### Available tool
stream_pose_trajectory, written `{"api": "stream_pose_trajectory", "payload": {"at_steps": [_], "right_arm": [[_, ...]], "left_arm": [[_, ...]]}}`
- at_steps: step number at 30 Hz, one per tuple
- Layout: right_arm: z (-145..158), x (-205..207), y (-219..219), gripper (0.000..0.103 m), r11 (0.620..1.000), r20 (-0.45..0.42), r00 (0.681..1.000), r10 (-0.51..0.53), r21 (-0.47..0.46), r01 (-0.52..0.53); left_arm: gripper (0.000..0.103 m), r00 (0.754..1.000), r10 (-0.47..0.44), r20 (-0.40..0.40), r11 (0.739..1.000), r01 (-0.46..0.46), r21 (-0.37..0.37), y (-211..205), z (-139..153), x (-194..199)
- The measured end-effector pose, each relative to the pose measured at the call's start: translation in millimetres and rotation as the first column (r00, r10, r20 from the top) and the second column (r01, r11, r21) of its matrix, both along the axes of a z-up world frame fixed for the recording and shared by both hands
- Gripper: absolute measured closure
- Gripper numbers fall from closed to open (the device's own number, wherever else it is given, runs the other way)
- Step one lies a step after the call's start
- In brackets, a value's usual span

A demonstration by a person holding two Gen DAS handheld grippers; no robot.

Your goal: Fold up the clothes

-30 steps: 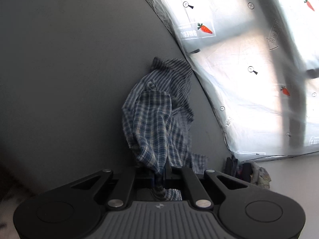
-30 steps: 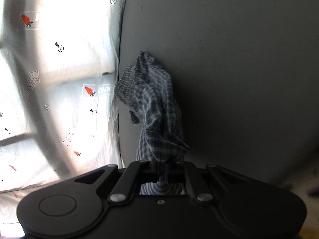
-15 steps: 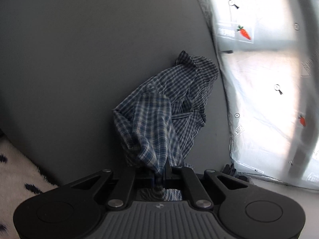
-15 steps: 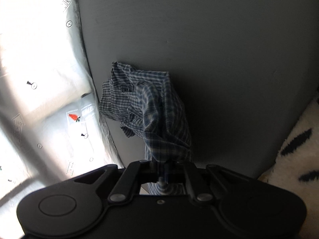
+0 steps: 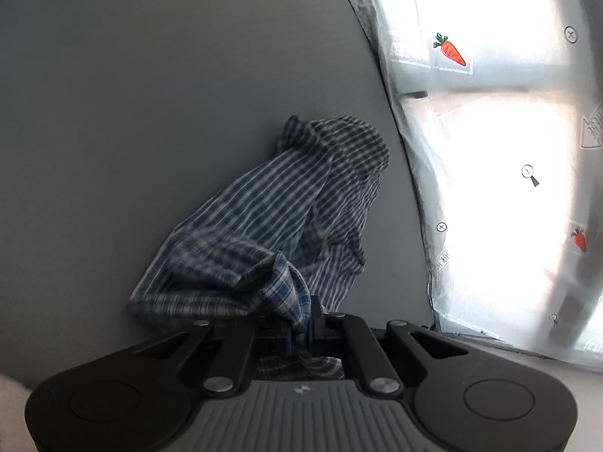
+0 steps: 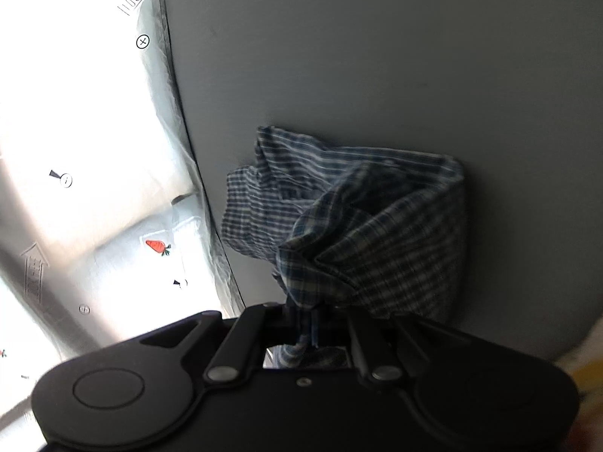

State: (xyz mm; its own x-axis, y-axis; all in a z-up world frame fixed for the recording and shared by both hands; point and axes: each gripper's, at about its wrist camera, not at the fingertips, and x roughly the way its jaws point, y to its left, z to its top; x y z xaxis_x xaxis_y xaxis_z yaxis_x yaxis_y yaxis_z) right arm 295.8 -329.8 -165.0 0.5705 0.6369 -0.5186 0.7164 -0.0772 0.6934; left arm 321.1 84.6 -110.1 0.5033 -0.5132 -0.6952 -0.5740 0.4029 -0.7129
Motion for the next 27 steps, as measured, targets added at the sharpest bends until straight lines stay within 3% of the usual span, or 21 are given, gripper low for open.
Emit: {"api": "stream_pose_trajectory", "payload": {"at_steps": [7, 11, 17, 23, 25, 27], "right_arm": [[-18.9, 74.5, 13.4, 0.096, 0.999, -0.056, 0.998, -0.028, 0.031, 0.029], [-31.4, 120.6, 20.4, 0.093, 1.000, -0.039, 0.999, -0.013, 0.018, 0.013], [-46.4, 180.5, 29.3, 0.084, 0.998, 0.017, 0.998, 0.058, 0.009, -0.059], [-22.0, 204.8, 27.6, 0.059, 0.984, 0.147, 0.979, 0.143, -0.125, -0.125], [-7.0, 205.2, 25.2, 0.059, 0.970, 0.201, 0.964, 0.175, -0.204, -0.134], [11.2, 202.7, 26.4, 0.068, 0.937, 0.262, 0.935, 0.241, -0.312, -0.154]], "left_arm": [[0.094, 1.000, -0.021, -0.016, 1.000, 0.021, 0.015, -0.4, -11.6, 75.5], [0.092, 1.000, -0.017, 0.002, 0.999, 0.017, 0.031, 1.5, -23.7, 113.8], [0.090, 0.995, -0.083, 0.051, 0.983, 0.073, 0.170, 1.1, -26.6, 155.4], [0.076, 0.977, -0.145, 0.154, 0.946, 0.091, 0.312, 1.3, -5.2, 158.0], [0.065, 0.968, -0.168, 0.186, 0.929, 0.093, 0.359, 1.3, 2.0, 158.8], [0.058, 0.943, -0.220, 0.248, 0.880, 0.082, 0.469, -4.4, 19.8, 150.2]]}}
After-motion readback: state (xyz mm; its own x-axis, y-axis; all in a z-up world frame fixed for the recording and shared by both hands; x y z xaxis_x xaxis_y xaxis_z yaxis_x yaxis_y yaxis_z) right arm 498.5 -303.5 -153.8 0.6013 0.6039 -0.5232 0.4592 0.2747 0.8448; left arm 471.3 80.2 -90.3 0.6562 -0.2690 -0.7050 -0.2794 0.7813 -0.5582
